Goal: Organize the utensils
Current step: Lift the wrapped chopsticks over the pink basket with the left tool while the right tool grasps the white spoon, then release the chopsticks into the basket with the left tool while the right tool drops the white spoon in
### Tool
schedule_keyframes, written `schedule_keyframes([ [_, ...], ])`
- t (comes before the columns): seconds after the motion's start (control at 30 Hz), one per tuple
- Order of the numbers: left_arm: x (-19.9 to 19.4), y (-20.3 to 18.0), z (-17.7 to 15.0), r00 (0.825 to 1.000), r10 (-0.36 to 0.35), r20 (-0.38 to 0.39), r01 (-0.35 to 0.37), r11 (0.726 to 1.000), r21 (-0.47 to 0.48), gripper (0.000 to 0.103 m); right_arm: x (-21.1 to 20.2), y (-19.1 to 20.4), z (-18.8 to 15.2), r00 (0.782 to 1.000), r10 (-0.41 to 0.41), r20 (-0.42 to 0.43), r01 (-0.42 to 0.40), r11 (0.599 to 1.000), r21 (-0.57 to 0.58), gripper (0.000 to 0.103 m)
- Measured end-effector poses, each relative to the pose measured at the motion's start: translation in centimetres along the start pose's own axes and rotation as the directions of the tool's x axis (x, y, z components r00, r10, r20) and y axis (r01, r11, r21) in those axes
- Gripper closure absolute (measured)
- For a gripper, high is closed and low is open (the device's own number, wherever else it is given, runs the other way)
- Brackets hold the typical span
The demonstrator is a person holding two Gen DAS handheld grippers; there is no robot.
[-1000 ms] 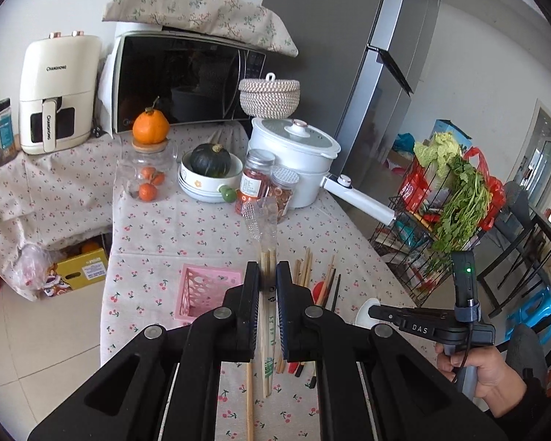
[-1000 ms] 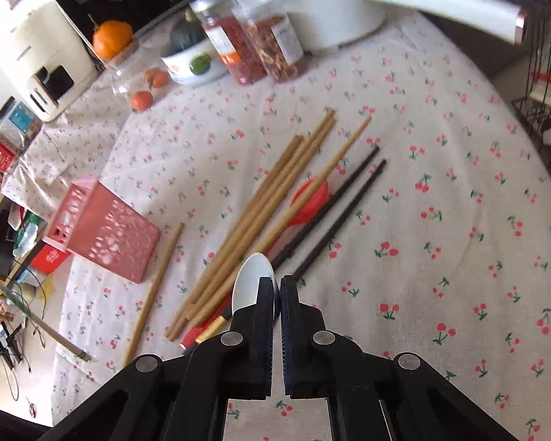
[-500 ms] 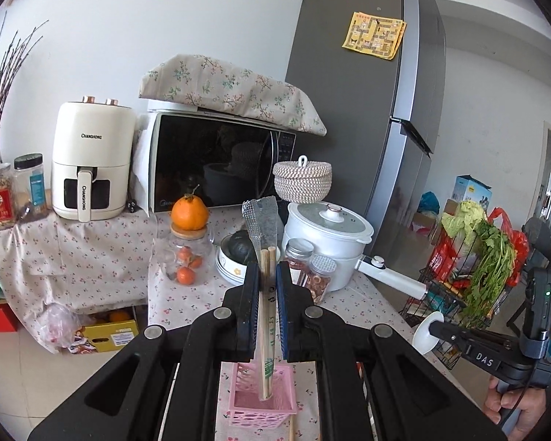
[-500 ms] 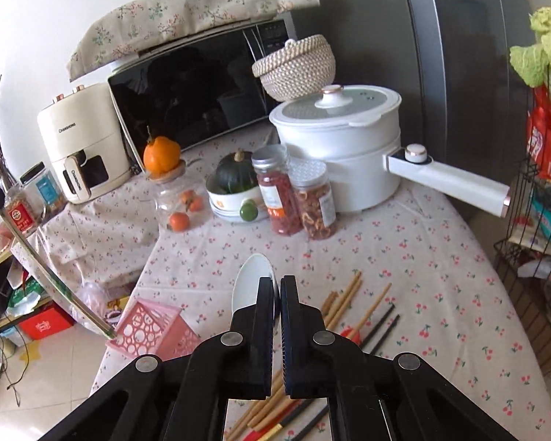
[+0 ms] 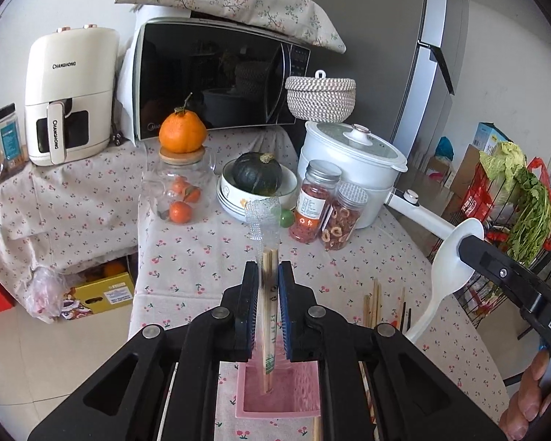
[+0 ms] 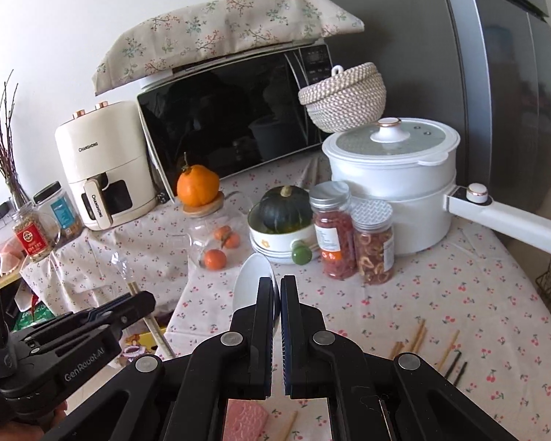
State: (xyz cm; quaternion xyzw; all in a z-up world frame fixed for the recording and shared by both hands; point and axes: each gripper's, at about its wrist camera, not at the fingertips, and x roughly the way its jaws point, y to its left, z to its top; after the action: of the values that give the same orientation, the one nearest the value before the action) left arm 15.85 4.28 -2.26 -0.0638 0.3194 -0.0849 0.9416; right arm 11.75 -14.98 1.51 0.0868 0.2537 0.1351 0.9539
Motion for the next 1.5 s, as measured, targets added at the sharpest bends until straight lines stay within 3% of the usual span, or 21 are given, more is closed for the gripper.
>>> schedule_keyframes([
  [0.03, 0.0, 0.1, 0.0, 1.000, -0.003, -0.008, 0.003, 1.000, -0.002, 0.084, 0.3, 0.3, -0.1, 1.000, -0.009, 0.004, 0.009, 1.000, -0.014, 0.101],
  [0.1, -0.4, 0.3, 0.0, 1.000, -0.005, -0.012, 0.005, 1.000, -0.013, 0.063, 0.8, 1.0, -0.1, 1.000, -0.024, 0.016, 0.024, 0.999, -0.044, 0.100],
  [0.2, -1.7, 0.8, -0.1, 1.000, 0.002, -0.009, -0.002, 1.000, -0.028, 0.043, 1.7, 2.0, -0.4, 0.999, -0.038, 0.021, 0.040, 0.995, -0.091, 0.100],
  [0.4, -3.4, 2.7, -1.1, 0.995, 0.057, -0.085, -0.062, 0.996, -0.058, 0.028, 4.0, 2.9, -1.6, 0.998, -0.055, -0.031, 0.050, 0.987, -0.152, 0.100],
  [0.67, -3.5, 4.0, -2.7, 0.980, 0.059, -0.189, -0.079, 0.992, -0.099, 0.022, 5.7, 2.9, -2.5, 0.991, -0.008, -0.134, -0.009, 0.992, -0.129, 0.097],
  [0.7, -3.5, 4.0, -2.8, 0.979, 0.054, -0.199, -0.075, 0.992, -0.103, 0.022, 5.6, 2.8, -2.4, 0.990, 0.003, -0.140, -0.019, 0.993, -0.114, 0.093],
  [0.77, -3.5, 3.9, -3.1, 0.976, 0.040, -0.216, -0.065, 0.992, -0.110, 0.021, 5.0, 2.4, -2.1, 0.989, 0.027, -0.142, -0.039, 0.996, -0.084, 0.078],
  [0.8, -3.5, 3.8, -3.2, 0.974, 0.033, -0.224, -0.059, 0.992, -0.110, 0.020, 4.5, 2.1, -1.9, 0.990, 0.040, -0.138, -0.050, 0.996, -0.069, 0.065],
  [0.83, -3.5, 3.6, -3.4, 0.972, 0.028, -0.233, -0.054, 0.993, -0.109, 0.020, 4.0, 1.9, -1.7, 0.990, 0.049, -0.131, -0.057, 0.997, -0.060, 0.060],
  [0.97, -3.3, 2.8, -4.4, 0.961, 0.005, -0.275, -0.032, 0.995, -0.094, 0.018, 2.3, 0.6, -1.1, 0.991, 0.041, -0.124, -0.046, 0.998, -0.040, 0.055],
  [1.13, -2.4, 1.8, -6.5, 0.933, -0.032, -0.359, 0.000, 0.996, -0.090, 0.018, 0.8, -2.1, -1.3, 0.986, 0.001, -0.165, -0.002, 1.000, -0.007, 0.037],
  [1.4, -0.1, 0.1, -10.1, 0.878, -0.107, -0.467, 0.057, 0.991, -0.119, 0.018, 0.0, -6.0, -3.8, 0.947, -0.113, -0.301, 0.107, 0.994, -0.037, 0.029],
  [1.5, 0.6, -0.9, -11.1, 0.867, -0.127, -0.481, 0.074, 0.989, -0.127, 0.018, -0.3, -7.2, -4.7, 0.931, -0.141, -0.335, 0.133, 0.990, -0.049, 0.028],
])
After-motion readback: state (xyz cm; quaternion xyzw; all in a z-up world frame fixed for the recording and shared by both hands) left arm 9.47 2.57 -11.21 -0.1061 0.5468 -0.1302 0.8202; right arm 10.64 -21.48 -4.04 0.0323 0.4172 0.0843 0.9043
